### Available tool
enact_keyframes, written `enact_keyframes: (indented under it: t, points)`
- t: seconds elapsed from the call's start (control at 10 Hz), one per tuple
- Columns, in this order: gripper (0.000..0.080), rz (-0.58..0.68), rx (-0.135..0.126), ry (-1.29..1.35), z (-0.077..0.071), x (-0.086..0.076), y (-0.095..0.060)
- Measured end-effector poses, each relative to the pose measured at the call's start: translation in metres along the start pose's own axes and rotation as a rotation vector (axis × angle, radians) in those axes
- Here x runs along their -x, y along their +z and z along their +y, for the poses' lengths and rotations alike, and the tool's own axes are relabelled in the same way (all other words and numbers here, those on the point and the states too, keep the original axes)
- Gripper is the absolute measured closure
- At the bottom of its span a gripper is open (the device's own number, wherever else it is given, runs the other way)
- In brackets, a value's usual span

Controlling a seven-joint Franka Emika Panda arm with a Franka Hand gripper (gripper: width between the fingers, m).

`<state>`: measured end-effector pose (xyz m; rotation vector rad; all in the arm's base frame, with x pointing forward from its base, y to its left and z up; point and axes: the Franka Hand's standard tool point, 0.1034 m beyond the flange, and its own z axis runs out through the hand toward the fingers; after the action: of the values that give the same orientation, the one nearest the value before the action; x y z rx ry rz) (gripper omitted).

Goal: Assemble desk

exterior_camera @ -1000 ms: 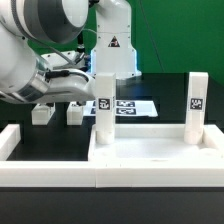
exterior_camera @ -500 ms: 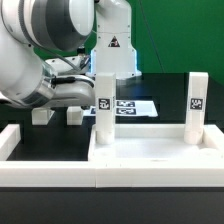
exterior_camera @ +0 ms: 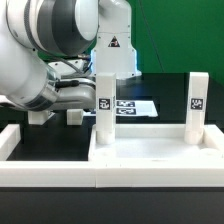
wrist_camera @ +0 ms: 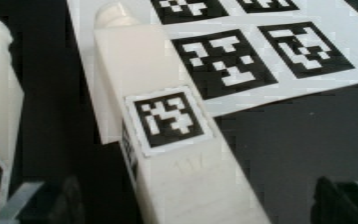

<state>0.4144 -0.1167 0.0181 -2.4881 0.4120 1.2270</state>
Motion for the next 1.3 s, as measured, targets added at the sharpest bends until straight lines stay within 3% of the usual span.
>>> enact_keyframes:
  t: [0.2, 0.3, 0.4, 1.1, 1.3]
  points:
    - [0.0413, 0.001, 0.000, 0.000, 0.000, 0.000, 0.000]
    - [0.0413, 0.001, 0.000, 0.000, 0.000, 0.000, 0.000]
    - [0.0515, 0.001, 0.000, 0.000, 0.000, 0.000, 0.000]
    - [0.0514, 0.004, 0.000, -0.001, 0.000, 0.000, -0.002]
    - [0.0514, 0.023, -0.021, -0.021, -0.007, 0.026, -0.034]
